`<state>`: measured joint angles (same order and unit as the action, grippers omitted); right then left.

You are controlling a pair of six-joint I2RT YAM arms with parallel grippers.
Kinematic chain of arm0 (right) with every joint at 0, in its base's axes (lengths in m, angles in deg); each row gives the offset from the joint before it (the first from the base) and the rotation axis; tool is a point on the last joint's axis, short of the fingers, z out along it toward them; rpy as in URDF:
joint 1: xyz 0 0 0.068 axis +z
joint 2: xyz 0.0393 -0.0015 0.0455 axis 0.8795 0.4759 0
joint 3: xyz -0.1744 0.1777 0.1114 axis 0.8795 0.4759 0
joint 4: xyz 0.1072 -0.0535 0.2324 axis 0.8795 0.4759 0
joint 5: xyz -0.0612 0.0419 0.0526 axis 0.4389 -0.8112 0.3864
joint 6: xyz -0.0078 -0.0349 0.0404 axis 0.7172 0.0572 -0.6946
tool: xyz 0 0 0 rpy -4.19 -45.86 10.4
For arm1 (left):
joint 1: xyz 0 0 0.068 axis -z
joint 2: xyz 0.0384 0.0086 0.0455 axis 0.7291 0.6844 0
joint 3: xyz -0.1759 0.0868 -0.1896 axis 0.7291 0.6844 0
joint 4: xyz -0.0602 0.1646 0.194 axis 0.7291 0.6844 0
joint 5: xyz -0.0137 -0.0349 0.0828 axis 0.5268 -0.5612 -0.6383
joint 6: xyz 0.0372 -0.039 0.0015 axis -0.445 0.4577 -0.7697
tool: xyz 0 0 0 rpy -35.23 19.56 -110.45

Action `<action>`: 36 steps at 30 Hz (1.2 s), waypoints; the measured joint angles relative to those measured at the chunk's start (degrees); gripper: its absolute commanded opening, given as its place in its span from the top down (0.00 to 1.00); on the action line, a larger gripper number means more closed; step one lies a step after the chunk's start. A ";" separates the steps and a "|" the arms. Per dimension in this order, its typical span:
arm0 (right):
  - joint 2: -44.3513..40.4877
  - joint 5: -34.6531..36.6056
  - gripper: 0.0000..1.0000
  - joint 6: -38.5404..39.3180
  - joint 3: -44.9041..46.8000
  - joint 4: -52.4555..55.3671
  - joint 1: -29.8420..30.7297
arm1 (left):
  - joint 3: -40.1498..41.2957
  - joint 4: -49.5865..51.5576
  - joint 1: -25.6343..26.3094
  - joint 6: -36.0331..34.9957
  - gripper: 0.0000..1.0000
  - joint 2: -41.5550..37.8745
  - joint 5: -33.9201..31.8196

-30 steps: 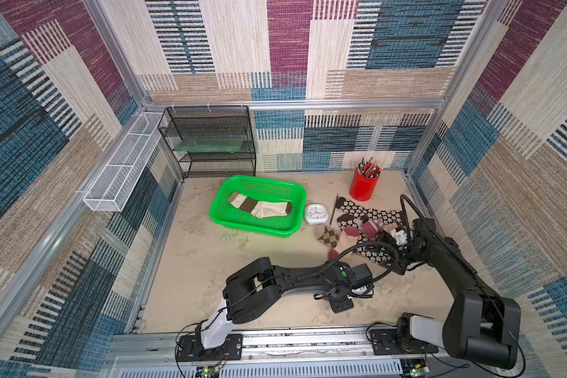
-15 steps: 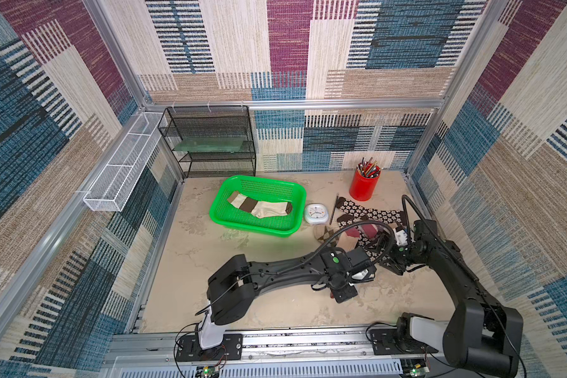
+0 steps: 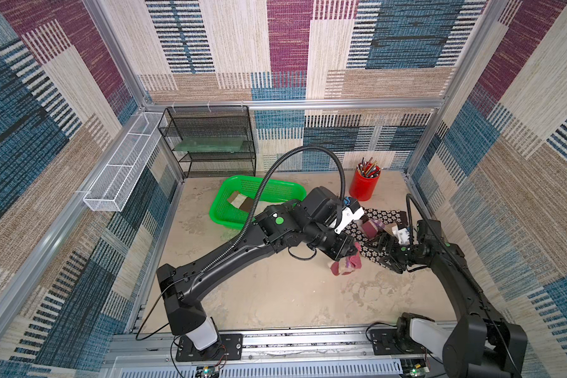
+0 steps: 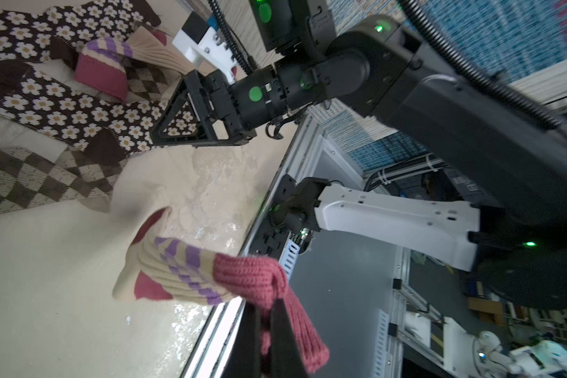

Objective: Place the socks together as a pair
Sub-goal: Pick up the sock at the center of the board.

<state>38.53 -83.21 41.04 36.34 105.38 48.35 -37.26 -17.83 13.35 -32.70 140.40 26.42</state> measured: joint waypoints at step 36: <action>6.45 5.25 0.03 -10.32 -1.88 -9.29 23.82 | 54.58 -32.85 -14.05 34.12 1.00 -29.99 -7.93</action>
<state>44.98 -77.96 30.73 34.46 96.09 72.17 17.31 -50.68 -0.70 1.42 110.42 18.49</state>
